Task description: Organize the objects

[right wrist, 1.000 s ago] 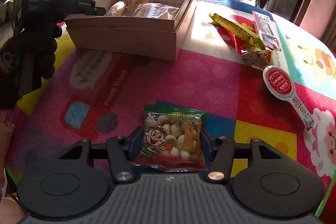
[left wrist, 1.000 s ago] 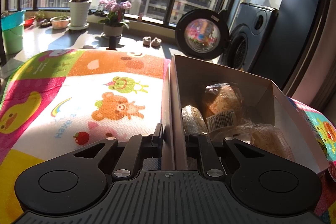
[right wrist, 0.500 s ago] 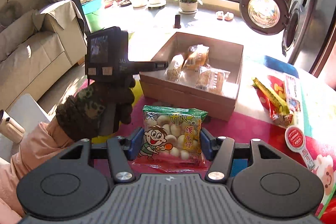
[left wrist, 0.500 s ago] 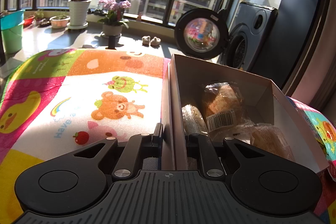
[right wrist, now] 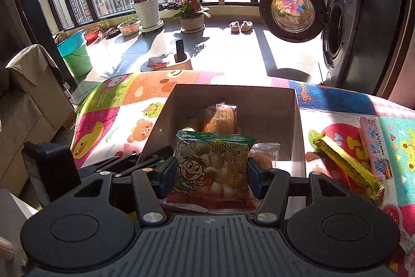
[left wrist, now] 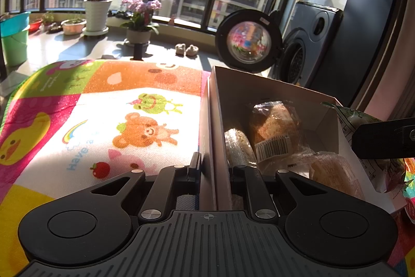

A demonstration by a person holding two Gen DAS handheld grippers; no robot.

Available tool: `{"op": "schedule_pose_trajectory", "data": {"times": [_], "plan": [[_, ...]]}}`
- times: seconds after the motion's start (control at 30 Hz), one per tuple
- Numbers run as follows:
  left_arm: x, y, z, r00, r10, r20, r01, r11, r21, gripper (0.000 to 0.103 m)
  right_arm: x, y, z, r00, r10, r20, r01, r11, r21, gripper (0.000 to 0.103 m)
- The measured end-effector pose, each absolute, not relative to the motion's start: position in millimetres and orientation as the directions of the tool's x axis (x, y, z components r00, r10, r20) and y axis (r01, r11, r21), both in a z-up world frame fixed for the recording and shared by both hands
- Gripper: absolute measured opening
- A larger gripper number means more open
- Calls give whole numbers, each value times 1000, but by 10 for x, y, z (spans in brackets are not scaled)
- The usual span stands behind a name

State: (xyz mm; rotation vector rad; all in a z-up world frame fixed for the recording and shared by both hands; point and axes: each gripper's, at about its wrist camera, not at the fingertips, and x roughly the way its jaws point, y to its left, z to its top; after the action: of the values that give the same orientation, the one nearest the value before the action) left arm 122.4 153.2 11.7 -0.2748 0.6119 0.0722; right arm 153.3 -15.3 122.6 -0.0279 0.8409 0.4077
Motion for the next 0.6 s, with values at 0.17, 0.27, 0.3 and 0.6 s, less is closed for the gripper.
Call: {"op": "schedule_pose_trajectory", "data": {"times": [0.17, 0.27, 0.3, 0.6], "plan": [[1222, 1533, 116, 817, -14, -576, -147, 961, -233, 16, 1590, -177, 1159, 584, 381, -717, -368, 911, 185, 58], [1219, 1535, 119, 818, -16, -575, -145, 962, -233, 16, 1535, -253, 1179, 595, 366, -716, -370, 915, 161, 59], [1217, 1536, 120, 818, -17, -575, -144, 962, -233, 16, 1498, -313, 1197, 601, 355, -716, -365, 919, 149, 60], [1216, 1536, 120, 818, -17, -575, -144, 962, -233, 16, 1202, -1544, 1187, 736, 93, -670, -161, 986, -39, 72]]}}
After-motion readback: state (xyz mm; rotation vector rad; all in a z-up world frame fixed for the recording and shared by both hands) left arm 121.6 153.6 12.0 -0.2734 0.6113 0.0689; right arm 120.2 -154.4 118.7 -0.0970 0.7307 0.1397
